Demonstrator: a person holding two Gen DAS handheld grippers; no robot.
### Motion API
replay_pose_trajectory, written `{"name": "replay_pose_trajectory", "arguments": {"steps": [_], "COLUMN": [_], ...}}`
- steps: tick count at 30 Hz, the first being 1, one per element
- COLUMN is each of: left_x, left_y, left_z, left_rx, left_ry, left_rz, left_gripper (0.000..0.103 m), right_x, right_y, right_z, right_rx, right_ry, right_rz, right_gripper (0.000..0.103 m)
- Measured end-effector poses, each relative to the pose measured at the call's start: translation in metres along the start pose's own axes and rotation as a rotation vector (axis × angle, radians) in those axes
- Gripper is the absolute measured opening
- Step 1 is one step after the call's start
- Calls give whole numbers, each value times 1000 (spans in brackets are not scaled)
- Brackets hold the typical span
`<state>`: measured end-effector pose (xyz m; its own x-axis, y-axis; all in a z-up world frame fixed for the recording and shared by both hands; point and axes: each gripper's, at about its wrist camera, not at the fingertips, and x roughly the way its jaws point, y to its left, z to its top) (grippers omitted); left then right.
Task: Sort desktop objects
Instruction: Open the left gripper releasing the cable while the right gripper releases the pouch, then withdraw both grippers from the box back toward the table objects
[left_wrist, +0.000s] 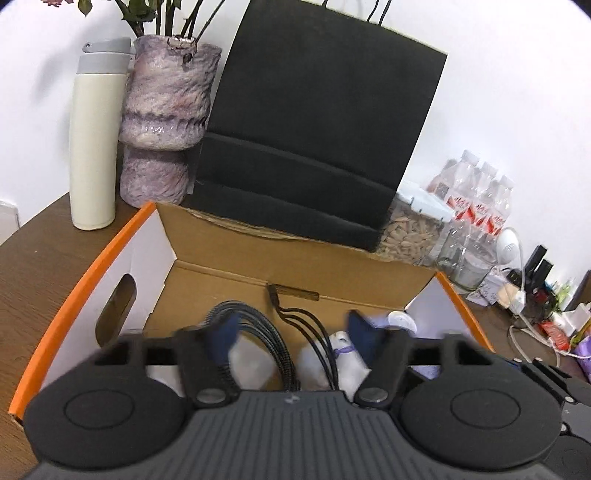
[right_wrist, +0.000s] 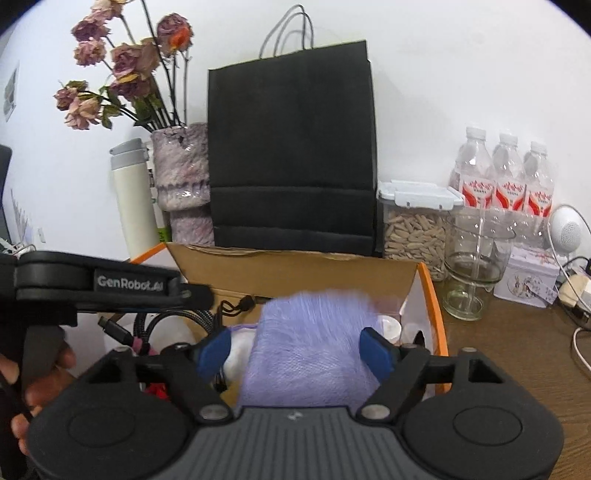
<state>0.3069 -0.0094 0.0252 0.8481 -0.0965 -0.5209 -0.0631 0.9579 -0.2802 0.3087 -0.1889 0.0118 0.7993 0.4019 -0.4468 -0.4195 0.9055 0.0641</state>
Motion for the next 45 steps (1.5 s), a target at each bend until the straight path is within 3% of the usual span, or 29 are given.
{"name": "replay_pose_trajectory", "arguments": {"steps": [3, 4, 8, 20, 32, 45], "left_x": [-7, -10, -19, -41, -84, -116], "left_y": [1, 1, 1, 2, 6, 17], "left_z": [0, -1, -2, -11, -36, -74], "left_rx": [4, 4, 11, 31, 53, 93], "left_ry": [-26, -40, -85, -138, -162, -124], "left_rz": [-28, -34, -39, -20, -30, 12], "left_gripper": [100, 103, 103, 103, 103, 103], "right_x": [-4, -5, -8, -26, -70, -112], "right_y": [3, 3, 4, 15, 19, 29], "right_z": [1, 1, 3, 1, -14, -48], "right_rx": [-8, -9, 6, -34, -53, -60], "right_ry": [-16, -21, -23, -34, -74, -52], "right_rz": [5, 3, -14, -26, -56, -54], "right_gripper": [88, 91, 103, 103, 103, 103]}}
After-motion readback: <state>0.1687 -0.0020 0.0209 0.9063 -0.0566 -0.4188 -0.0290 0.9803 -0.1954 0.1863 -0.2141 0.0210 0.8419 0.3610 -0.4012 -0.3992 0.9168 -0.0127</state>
